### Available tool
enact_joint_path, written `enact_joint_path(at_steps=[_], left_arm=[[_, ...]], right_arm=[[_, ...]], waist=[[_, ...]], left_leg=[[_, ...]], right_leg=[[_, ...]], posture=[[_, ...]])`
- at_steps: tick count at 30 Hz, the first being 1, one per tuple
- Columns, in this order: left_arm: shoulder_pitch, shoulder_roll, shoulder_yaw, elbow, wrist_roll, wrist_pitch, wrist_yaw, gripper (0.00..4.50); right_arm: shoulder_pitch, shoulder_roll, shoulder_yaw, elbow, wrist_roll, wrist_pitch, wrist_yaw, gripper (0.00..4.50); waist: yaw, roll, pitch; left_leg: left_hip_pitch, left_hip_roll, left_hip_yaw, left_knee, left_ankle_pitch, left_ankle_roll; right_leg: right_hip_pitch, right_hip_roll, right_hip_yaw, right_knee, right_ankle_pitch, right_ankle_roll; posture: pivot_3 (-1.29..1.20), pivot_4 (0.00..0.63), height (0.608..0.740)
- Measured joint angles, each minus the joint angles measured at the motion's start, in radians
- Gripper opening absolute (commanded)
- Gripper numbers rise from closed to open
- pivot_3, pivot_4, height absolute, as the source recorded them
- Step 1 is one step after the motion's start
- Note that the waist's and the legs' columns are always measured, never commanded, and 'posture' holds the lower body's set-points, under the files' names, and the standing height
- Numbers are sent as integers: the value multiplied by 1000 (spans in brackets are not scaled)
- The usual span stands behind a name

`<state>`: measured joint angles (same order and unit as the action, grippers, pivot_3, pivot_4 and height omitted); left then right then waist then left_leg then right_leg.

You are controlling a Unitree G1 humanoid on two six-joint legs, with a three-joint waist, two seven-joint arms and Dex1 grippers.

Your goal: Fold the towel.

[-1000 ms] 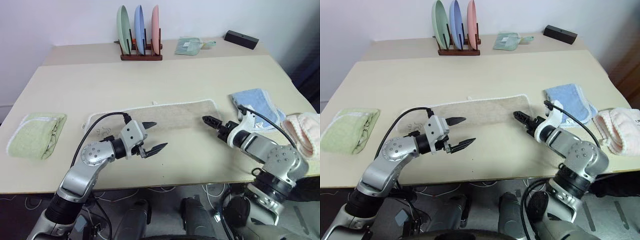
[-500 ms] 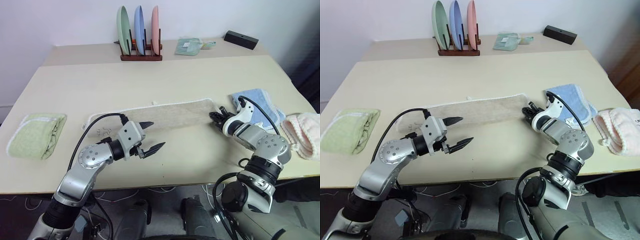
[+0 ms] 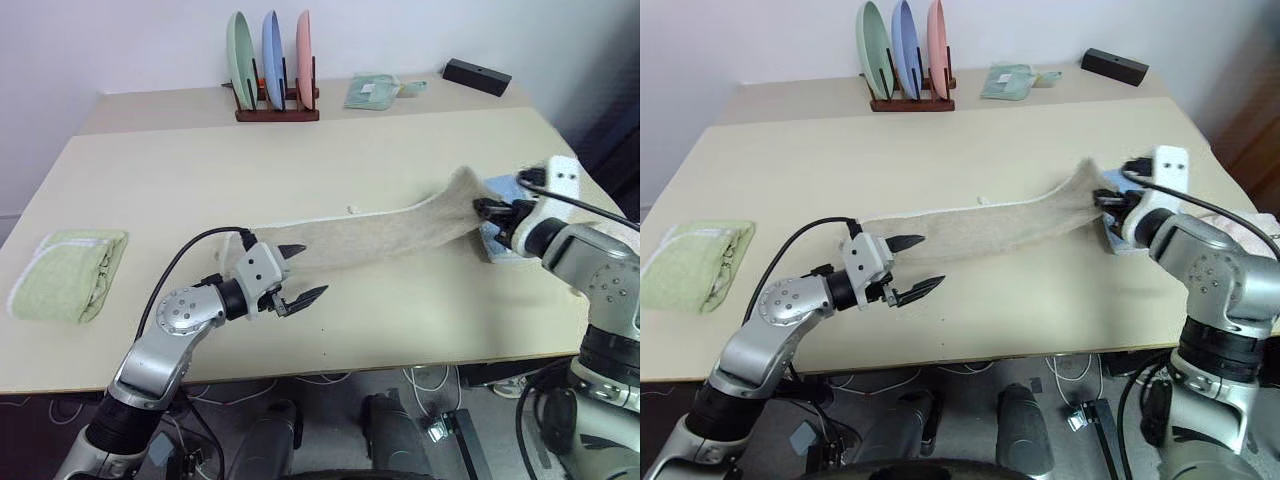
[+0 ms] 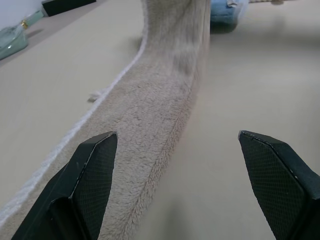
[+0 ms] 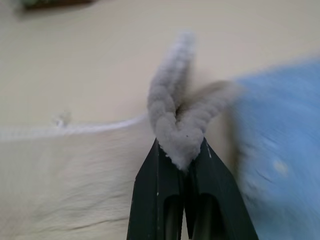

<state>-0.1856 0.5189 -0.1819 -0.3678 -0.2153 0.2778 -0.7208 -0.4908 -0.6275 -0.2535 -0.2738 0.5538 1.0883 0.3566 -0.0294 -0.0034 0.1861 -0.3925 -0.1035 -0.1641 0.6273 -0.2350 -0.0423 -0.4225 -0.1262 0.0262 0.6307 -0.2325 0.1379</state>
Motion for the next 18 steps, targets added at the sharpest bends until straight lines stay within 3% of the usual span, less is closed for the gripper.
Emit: enact_joint_path(at_steps=[4,9,16,18], left_arm=[[-11,-2,0,3,9,-4,-3,3970],[-3,-8,-2,1,12,-2,3,3970],[19,-8,-1,-33,13,12,17,3970],[24,-7,-1,-42,16,18,24,3970]], right_arm=[[16,-77,274,-93,-96,-158,142,57],[13,-45,439,-48,-200,-251,173,57],[12,15,522,52,-303,-316,184,57],[12,23,522,56,-309,-319,199,600]], waist=[[12,-1,0],[20,-3,1],[18,-3,1],[18,-3,1]], left_leg=[[-1,0,0,1,0,0],[-1,0,-1,2,0,0],[-1,0,-1,1,0,0],[-1,0,-1,1,0,0]], right_leg=[[0,0,0,-1,0,0],[0,0,0,-1,0,0],[0,0,0,-1,0,0],[0,0,0,-1,0,0]], posture=[[0,150,738],[0,150,738],[0,150,738],[0,150,738]])
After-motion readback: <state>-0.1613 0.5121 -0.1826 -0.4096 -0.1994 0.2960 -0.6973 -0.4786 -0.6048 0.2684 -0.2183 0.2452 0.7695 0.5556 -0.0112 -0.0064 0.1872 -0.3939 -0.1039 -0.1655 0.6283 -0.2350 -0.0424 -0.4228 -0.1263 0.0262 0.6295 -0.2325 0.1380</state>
